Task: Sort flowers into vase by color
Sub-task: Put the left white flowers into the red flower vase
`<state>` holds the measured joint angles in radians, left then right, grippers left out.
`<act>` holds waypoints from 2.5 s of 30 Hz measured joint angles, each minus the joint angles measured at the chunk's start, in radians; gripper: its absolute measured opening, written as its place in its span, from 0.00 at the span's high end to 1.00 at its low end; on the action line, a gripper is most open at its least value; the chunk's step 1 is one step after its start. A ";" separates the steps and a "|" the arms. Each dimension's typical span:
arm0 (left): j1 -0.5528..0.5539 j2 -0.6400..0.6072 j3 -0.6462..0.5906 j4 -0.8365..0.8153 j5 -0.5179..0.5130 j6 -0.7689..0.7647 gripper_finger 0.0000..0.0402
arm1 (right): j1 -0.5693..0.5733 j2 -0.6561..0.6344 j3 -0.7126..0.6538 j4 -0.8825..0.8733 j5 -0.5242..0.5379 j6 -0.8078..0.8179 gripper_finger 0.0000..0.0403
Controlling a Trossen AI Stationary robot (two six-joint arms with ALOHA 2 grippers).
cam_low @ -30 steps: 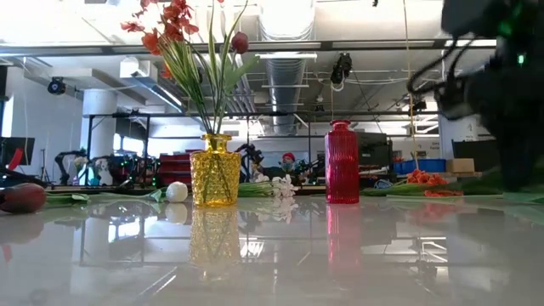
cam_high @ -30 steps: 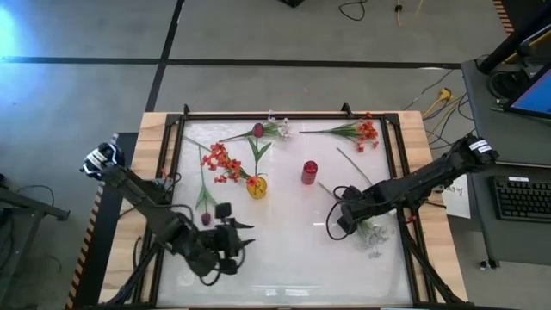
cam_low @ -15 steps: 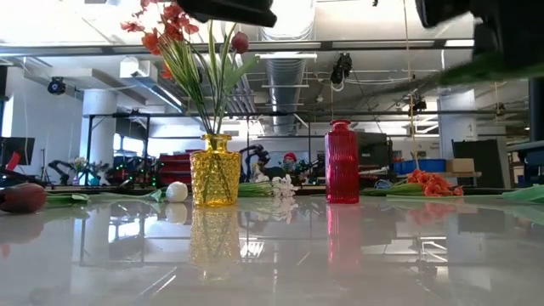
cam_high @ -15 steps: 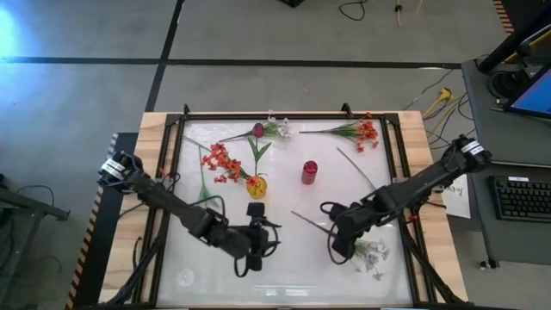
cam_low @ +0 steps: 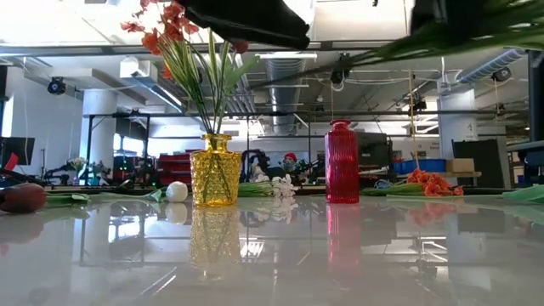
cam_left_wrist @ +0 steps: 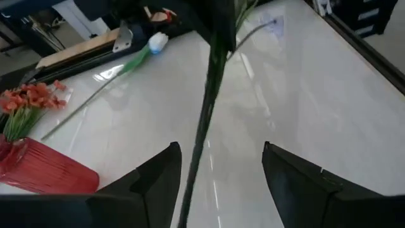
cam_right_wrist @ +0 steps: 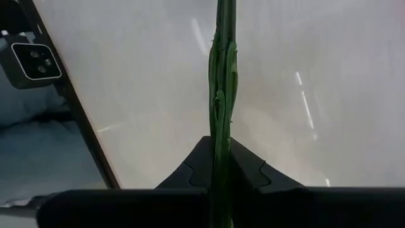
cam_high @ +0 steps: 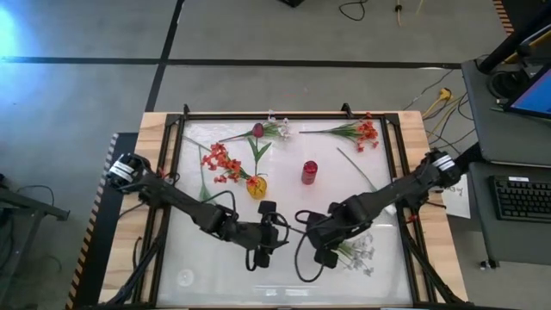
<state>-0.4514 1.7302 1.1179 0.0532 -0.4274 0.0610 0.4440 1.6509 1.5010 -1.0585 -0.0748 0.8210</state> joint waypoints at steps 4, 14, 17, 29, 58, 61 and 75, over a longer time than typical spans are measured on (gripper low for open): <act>0.003 0.023 0.000 0.003 -0.034 -0.030 0.52 | -0.009 0.035 0.059 -0.018 0.000 -0.035 0.96; 0.015 0.049 0.000 -0.007 -0.061 -0.052 0.68 | -0.010 0.047 0.084 -0.036 -0.002 -0.048 0.96; 0.015 0.049 0.000 -0.006 -0.061 -0.054 0.79 | -0.010 0.047 0.084 -0.036 -0.002 -0.047 0.96; 0.013 0.048 0.000 -0.008 -0.061 -0.120 1.00 | -0.010 0.017 0.084 -0.033 0.051 -0.067 0.75; -0.087 -0.122 -0.401 1.119 -0.008 0.077 1.00 | 0.206 -0.532 0.053 0.024 0.911 -0.375 0.50; -0.092 -0.151 -0.442 1.177 -0.008 0.083 1.00 | 0.206 -0.530 -0.006 0.035 0.967 -0.387 0.50; -0.084 -0.097 -0.415 1.338 -0.009 0.183 1.00 | 0.175 -0.345 -0.594 1.804 0.674 -1.093 0.50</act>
<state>-0.5352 1.6328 0.7026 1.3916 -0.4369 0.2438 0.6193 1.3054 0.9068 0.7453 0.5995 -0.2723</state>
